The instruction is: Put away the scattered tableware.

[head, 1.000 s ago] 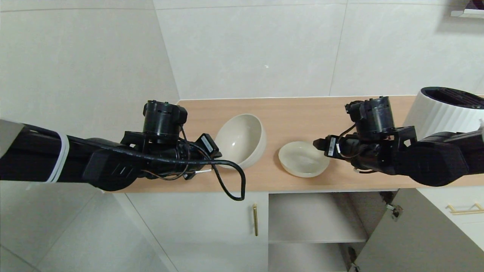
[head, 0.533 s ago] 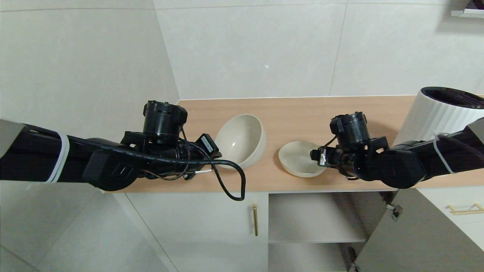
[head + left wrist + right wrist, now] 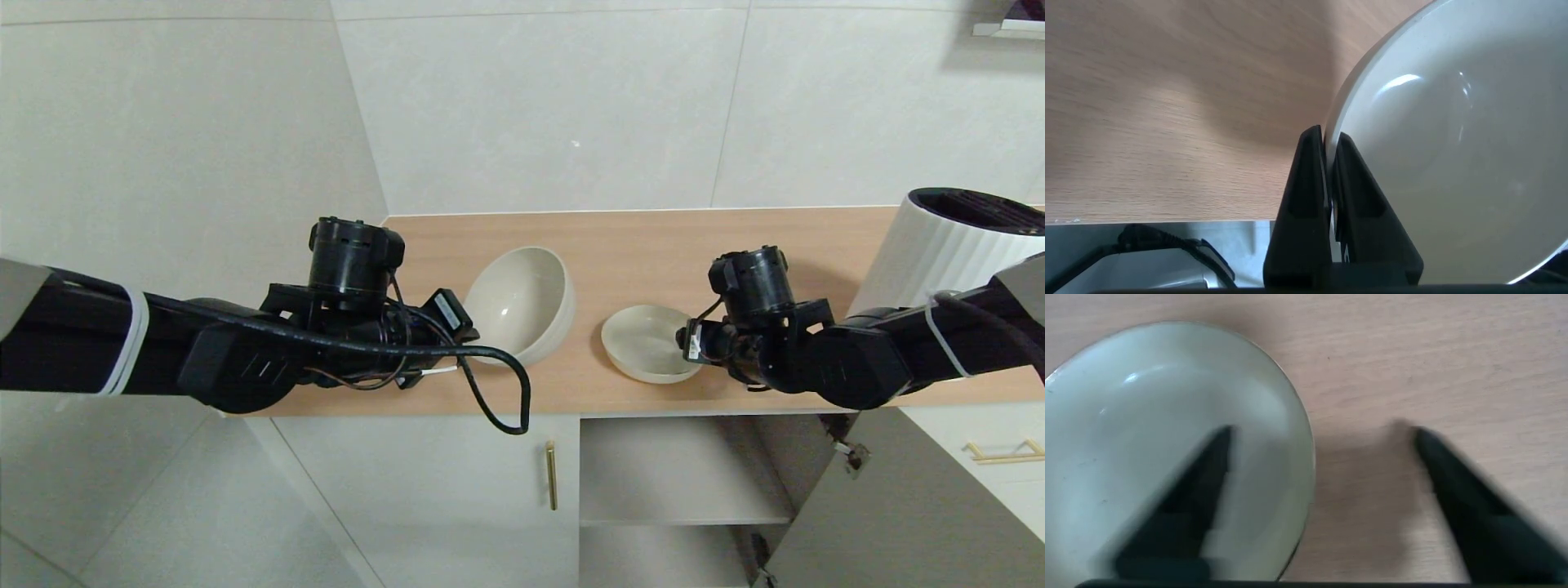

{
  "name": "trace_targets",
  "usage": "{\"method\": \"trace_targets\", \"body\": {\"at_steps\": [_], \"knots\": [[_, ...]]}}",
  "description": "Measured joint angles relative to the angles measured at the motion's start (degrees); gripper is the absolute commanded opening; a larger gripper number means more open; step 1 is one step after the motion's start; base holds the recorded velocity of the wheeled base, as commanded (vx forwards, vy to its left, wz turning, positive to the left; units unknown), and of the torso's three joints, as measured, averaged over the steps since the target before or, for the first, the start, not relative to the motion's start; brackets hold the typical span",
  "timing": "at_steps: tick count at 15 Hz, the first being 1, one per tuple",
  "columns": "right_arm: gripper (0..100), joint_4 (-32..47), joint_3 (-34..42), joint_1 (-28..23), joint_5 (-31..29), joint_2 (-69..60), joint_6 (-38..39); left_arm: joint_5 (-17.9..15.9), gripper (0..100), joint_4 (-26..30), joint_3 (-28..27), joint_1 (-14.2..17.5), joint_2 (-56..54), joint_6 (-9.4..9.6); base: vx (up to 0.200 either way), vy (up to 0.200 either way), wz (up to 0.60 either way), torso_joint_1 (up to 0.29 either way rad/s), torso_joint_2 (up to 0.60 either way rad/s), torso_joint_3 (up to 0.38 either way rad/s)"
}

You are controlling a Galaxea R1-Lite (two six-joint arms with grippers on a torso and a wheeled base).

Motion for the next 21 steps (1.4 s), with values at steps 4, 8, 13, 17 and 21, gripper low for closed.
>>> {"method": "trace_targets", "body": {"at_steps": [4,8,13,17,21], "knots": [[0,-1.1,0.4,0.0,0.0,-0.2,-0.1,0.0,0,0.1,0.0,0.0,0.0,-0.02,0.000,0.000,0.00,0.000,0.00,0.000],[0,-1.1,1.4,0.0,0.0,-1.1,-0.2,0.0,0,0.2,0.1,0.0,-0.3,-0.02,0.000,0.000,0.00,0.000,0.00,0.000],[0,0.0,8.5,-0.5,4.8,-9.3,-0.4,-0.3,0,0.1,4.6,0.0,-4.1,0.66,0.000,0.000,0.00,0.000,0.00,0.000],[0,11.5,14.3,-1.7,18.1,-19.6,-0.6,-0.5,0,0.3,10.1,0.4,-11.1,5.78,0.000,0.000,0.00,0.000,0.00,0.000],[0,17.9,14.4,-2.3,22.5,-26.9,-0.7,-0.5,0,2.7,13.9,0.6,-17.3,13.07,0.000,0.000,0.00,0.000,0.00,0.000]]}}
